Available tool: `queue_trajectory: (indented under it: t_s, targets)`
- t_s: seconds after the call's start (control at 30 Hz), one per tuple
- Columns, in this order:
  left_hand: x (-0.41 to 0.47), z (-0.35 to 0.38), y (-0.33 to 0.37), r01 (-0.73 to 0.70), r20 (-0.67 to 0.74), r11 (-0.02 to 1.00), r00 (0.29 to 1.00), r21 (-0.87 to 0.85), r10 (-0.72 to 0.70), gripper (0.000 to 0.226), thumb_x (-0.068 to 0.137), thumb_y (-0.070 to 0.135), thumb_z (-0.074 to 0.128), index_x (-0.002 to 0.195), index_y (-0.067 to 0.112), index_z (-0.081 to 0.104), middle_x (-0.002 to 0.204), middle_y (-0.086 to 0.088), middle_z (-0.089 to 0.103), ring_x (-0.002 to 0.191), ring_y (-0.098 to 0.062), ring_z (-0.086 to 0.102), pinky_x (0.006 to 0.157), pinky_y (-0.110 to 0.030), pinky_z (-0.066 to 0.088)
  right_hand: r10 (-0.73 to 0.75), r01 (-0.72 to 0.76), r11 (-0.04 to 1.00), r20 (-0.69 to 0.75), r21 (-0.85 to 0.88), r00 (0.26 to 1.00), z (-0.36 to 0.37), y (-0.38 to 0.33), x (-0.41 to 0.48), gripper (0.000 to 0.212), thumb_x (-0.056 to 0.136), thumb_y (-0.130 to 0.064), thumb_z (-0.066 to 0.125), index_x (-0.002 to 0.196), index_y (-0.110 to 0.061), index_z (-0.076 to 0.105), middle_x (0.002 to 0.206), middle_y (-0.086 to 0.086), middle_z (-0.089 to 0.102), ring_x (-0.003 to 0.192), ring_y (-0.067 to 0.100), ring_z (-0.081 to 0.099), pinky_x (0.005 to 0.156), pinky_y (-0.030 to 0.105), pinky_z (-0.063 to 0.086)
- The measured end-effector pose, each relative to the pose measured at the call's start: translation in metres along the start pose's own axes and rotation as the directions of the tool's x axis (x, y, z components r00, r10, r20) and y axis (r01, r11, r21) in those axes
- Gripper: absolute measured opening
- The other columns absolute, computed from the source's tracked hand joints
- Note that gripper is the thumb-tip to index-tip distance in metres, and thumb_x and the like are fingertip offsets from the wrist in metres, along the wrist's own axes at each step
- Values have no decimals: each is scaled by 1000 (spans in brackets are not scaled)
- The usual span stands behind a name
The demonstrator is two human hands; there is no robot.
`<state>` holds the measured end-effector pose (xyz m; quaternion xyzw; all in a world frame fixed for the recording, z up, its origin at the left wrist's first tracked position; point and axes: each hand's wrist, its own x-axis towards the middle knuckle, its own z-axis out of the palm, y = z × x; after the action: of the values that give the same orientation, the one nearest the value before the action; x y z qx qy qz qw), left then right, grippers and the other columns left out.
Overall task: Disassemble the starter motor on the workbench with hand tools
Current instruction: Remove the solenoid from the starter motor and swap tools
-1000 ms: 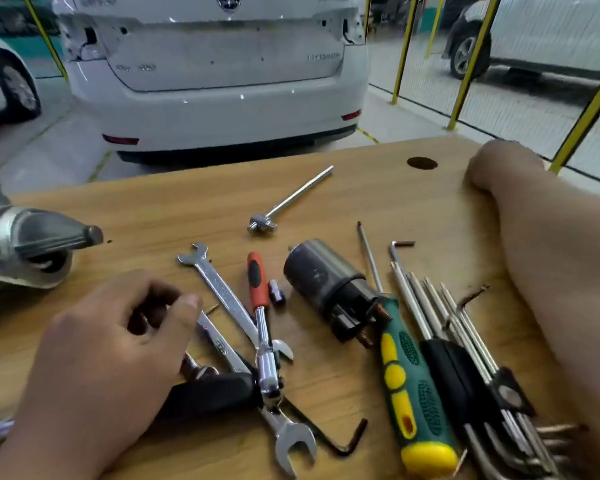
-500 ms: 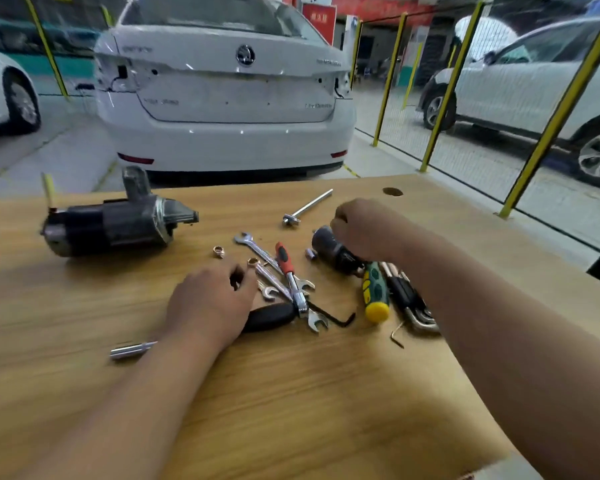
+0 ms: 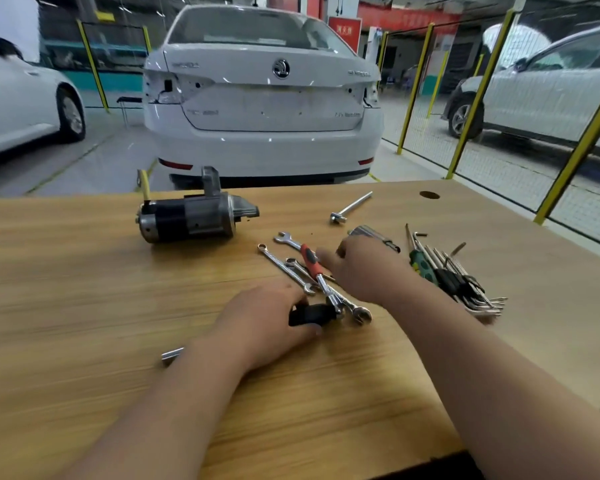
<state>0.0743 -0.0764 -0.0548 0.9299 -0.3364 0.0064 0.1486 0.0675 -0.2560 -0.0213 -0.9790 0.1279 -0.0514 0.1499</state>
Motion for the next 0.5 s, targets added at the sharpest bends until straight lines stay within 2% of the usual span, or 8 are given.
queue_trajectory:
  t_s: [0.03, 0.1, 0.2, 0.3, 0.37, 0.43, 0.47, 0.5]
  targets:
    - [0, 1, 2, -27, -35, 999, 999, 27, 28, 38, 81, 65, 54, 105, 35, 55, 105, 13, 53, 101, -13, 50, 78, -29, 42, 24, -18, 997, 76, -80, 997, 3, -7, -1, 50, 93, -64, 41, 79, -18, 54, 74, 2, 61, 65, 17, 58, 53, 30, 43]
    - [-1, 5, 3, -90, -136, 993, 986, 81, 100, 36, 87, 59, 50, 109, 31, 55, 107, 12, 53, 102, -13, 50, 72, -26, 34, 44, -18, 990, 181, -141, 982, 9, -13, 2, 38, 93, -52, 51, 76, -18, 51, 74, 1, 61, 65, 16, 58, 51, 28, 41]
    - [-4, 8, 4, -145, -288, 980, 941, 134, 178, 35, 91, 52, 47, 114, 27, 53, 116, 10, 49, 98, -16, 55, 64, -26, 31, 37, -34, 999, 241, -15, 970, 5, -12, 4, 29, 92, -37, 53, 80, -12, 60, 74, 4, 60, 66, 18, 56, 56, 29, 43]
    - [-6, 3, 6, -225, -433, 963, 861, 148, 267, 30, 86, 42, 64, 99, 15, 62, 102, 0, 57, 67, -21, 61, 49, -25, 31, 23, -63, 974, 184, 216, 983, -7, -8, 3, 40, 96, -42, 48, 80, -9, 64, 69, 3, 58, 59, 15, 52, 50, 27, 41]
    - [-8, -3, 7, -234, -532, 966, 808, 107, 254, 29, 79, 34, 75, 93, 11, 64, 91, -3, 59, 55, -19, 57, 43, -21, 29, 13, -114, 837, 189, 535, 982, -9, -8, -1, 28, 95, -34, 50, 84, -10, 60, 66, 2, 50, 50, 11, 44, 41, 23, 38]
    - [-10, -8, 6, -226, -599, 974, 775, 36, 202, 30, 81, 33, 73, 97, 10, 64, 93, -4, 59, 56, -15, 53, 44, -15, 27, -22, -157, 536, 200, 830, 980, -5, -13, -7, 27, 95, -36, 52, 87, -10, 58, 62, 1, 45, 44, 9, 40, 41, 24, 35]
    - [-11, -11, 4, -215, -619, 977, 766, 7, 173, 29, 84, 35, 69, 100, 11, 63, 94, -3, 57, 60, -12, 51, 47, -12, 27, -54, -130, 434, 170, 891, 984, 0, -17, -9, 33, 94, -43, 51, 85, -12, 57, 58, -1, 44, 43, 8, 38, 42, 25, 33]
    - [-12, -13, -1, -189, -643, 982, 755, -27, 128, 29, 87, 36, 65, 102, 11, 63, 96, -3, 56, 65, -11, 50, 49, -12, 28, -84, -75, 420, 121, 904, 989, 7, -21, -10, 38, 92, -50, 48, 81, -16, 58, 55, -5, 45, 43, 8, 38, 44, 24, 32]
